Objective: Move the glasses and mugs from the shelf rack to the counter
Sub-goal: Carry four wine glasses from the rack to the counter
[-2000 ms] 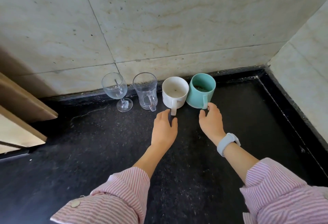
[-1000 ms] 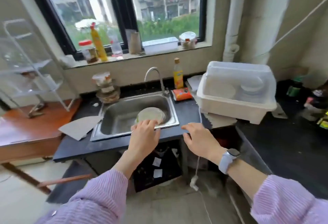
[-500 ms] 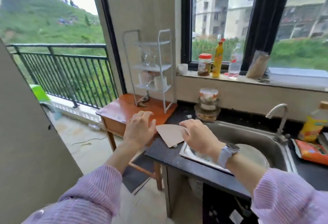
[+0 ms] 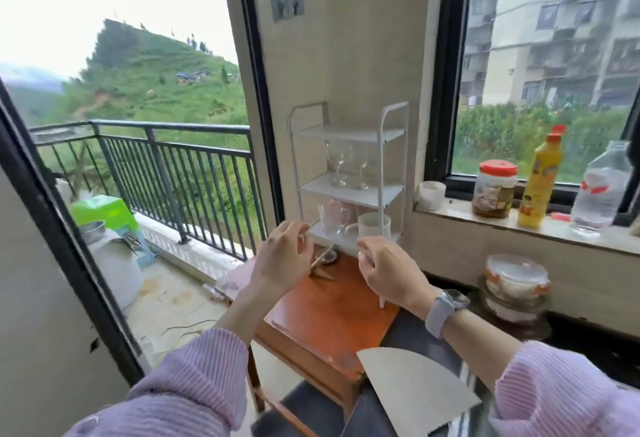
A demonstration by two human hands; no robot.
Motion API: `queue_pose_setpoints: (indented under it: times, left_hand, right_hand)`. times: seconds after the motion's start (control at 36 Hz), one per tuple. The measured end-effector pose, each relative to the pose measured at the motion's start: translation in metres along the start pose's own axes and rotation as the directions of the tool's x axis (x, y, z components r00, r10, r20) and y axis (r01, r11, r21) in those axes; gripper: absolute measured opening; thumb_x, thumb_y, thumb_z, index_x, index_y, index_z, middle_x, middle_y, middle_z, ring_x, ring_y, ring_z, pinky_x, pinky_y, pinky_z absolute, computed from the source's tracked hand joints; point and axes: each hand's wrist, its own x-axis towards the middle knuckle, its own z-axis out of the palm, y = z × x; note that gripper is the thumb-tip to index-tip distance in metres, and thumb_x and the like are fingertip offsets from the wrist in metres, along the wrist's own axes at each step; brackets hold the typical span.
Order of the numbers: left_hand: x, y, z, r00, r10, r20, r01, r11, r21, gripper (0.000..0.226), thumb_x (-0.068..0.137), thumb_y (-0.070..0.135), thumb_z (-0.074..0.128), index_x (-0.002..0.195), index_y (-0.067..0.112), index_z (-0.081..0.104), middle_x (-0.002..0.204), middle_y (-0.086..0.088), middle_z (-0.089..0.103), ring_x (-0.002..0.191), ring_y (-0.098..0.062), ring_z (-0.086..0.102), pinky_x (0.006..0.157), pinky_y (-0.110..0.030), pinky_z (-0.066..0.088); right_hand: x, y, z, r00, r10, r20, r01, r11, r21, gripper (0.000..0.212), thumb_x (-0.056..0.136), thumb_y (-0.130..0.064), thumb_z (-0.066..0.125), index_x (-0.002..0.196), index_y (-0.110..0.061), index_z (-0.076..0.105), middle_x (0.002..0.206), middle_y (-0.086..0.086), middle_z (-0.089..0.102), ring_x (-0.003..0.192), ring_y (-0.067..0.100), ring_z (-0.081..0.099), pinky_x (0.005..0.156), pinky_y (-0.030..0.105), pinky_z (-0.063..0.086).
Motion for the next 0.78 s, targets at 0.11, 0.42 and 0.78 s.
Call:
queue_pose_setpoints:
  times: [0.11,0.42,0.78]
  left_hand:
    - [0.041,-0.028,0.017,0.999,-0.008,0.032,0.007,1.000,0.017,0.030,0.093,0.020,0.047,0.118,0.007,0.057,0.114,-0.011,0.061,0.104,-0.027,0.057,0.089,-0.038,0.046]
    - [0.186,-0.105,0.084,0.993,0.045,0.109,-0.029,0.989,-0.144,0.034,0.093,0.021,0.046,0.124,0.009,0.053,0.127,-0.009,0.057,0.117,-0.024,0.052,0.100,-0.035,0.042]
    - [0.332,-0.141,0.185,0.960,0.072,0.269,0.059,0.892,-0.449,0.057,0.093,0.026,0.049,0.143,0.010,0.025,0.143,-0.011,0.039,0.129,-0.027,0.042,0.105,-0.042,0.038]
  right_hand:
    - [0.045,0.007,0.018,1.000,-0.004,0.016,0.004,1.000,0.006,0.037,0.094,-0.019,0.039,0.127,-0.006,0.049,0.129,0.012,0.056,0.121,0.025,0.049,0.103,0.035,0.040]
    - [0.178,0.032,0.070,0.985,0.160,-0.061,-0.159,0.987,0.010,0.034,0.093,-0.020,0.039,0.125,-0.009,0.048,0.127,0.012,0.056,0.114,0.025,0.052,0.099,0.040,0.044]
    - [0.311,0.078,0.101,0.778,0.567,-0.270,-0.494,0.818,0.295,0.039,0.094,-0.023,0.044,0.127,-0.003,0.041,0.132,0.016,0.050,0.120,0.030,0.047,0.092,0.035,0.037]
